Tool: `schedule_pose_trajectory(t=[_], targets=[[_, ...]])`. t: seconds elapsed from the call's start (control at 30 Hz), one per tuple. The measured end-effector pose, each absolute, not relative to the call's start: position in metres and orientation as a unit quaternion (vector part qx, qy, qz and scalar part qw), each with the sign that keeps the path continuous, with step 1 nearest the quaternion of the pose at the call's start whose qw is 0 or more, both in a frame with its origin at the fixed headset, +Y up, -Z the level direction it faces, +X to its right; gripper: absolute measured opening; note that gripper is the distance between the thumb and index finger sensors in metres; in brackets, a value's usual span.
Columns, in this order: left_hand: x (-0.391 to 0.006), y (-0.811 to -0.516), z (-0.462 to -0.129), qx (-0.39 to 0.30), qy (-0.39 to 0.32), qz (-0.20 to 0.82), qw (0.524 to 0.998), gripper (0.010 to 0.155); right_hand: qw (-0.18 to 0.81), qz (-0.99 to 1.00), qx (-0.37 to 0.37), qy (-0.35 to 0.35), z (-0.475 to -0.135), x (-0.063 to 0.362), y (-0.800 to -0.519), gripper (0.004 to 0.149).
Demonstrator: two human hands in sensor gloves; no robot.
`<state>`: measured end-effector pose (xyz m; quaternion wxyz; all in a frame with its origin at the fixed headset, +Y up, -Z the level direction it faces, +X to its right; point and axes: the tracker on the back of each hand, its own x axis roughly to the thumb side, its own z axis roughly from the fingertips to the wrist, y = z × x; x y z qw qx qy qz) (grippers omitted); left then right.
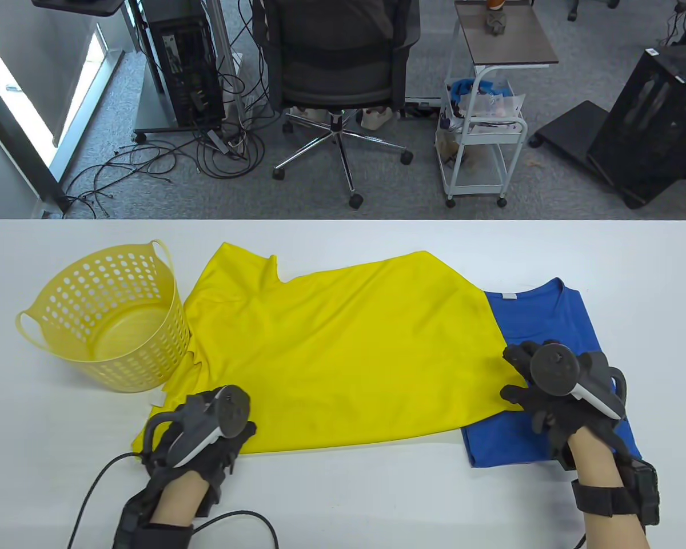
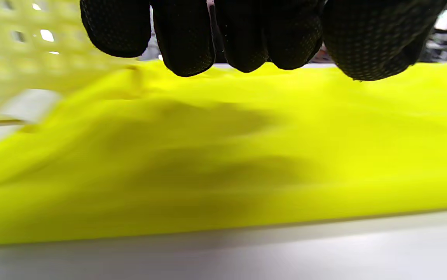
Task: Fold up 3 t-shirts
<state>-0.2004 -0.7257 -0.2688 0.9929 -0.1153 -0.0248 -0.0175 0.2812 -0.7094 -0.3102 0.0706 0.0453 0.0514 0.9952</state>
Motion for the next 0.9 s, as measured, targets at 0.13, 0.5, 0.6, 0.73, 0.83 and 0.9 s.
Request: schedule_pose_trajectory(t=[0.13, 0.5, 0.6, 0.73, 0.83, 0.9], targets=[[-0.132, -0.736, -0.275, -0.158, -0.052, -0.057, 0.984, 0.057, 0.053, 0.996, 0.064, 0.041, -0.308, 0.269, -0.707, 0.072], [-0.108, -0.77, -0.271, -0.171, -0.067, -0.032, 0.982, 0.053, 0.037, 0.995, 0.092, 0.032, -0.304, 0.249, -0.706, 0.071], [-0.106, -0.77, -0.269, -0.168, -0.068, -0.048, 0.982, 0.053, 0.027, 0.995, 0.095, 0.032, -0.304, 0.245, -0.708, 0.071], [-0.104, -0.77, -0.266, -0.141, -0.085, -0.051, 0.985, 0.051, 0.019, 0.995, 0.094, 0.032, -0.304, 0.244, -0.71, 0.07], [-0.101, -0.77, -0.264, -0.14, -0.086, -0.06, 0.985, 0.044, 0.02, 0.995, 0.093, 0.034, -0.304, 0.244, -0.71, 0.07], [-0.101, -0.769, -0.264, -0.137, -0.084, -0.062, 0.985, 0.044, 0.02, 0.995, 0.092, 0.034, -0.304, 0.244, -0.71, 0.07]])
